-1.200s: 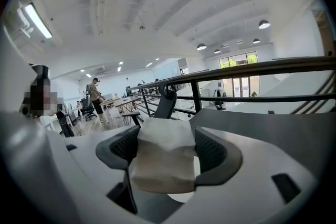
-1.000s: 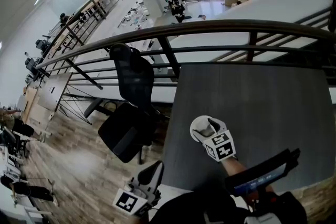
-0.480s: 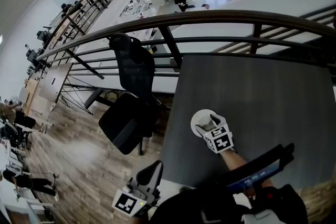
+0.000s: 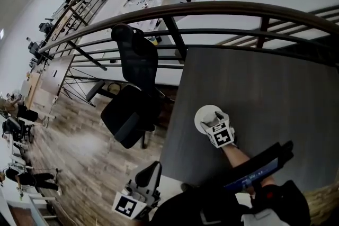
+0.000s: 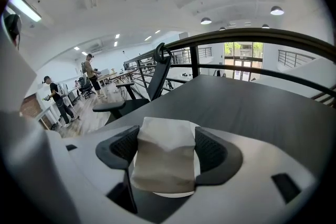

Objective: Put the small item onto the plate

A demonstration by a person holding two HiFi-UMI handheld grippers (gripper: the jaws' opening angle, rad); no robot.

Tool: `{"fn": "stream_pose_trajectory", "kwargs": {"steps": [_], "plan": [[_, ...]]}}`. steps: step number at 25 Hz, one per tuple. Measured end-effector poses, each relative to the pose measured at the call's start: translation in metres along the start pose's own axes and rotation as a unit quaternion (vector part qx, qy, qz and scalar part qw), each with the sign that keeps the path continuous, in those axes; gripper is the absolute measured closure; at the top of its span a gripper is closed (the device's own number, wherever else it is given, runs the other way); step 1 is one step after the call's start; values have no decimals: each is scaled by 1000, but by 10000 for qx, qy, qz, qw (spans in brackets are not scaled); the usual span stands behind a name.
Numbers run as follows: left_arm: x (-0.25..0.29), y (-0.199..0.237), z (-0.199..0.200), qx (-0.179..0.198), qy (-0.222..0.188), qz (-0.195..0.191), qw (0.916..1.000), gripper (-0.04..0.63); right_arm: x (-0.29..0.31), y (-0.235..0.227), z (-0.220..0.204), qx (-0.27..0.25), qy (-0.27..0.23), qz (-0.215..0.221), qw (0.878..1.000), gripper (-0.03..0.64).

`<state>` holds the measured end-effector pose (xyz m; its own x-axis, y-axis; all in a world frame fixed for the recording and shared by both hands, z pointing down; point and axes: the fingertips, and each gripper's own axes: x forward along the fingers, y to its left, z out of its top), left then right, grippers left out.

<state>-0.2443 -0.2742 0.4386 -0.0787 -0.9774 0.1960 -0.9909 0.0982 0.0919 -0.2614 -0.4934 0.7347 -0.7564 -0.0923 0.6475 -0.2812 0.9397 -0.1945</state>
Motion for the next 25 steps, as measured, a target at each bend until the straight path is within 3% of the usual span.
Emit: {"fn": "stream_pose_trajectory", "kwargs": {"steps": [13, 25], "plan": [[-7, 5, -11, -112, 153, 255, 9995, 592, 43, -11, -30, -280, 504, -116, 9983, 282], [-11, 11, -18, -201, 200, 337, 9990, 592, 60, -16, -32, -977, 628, -390, 9925, 282]]}}
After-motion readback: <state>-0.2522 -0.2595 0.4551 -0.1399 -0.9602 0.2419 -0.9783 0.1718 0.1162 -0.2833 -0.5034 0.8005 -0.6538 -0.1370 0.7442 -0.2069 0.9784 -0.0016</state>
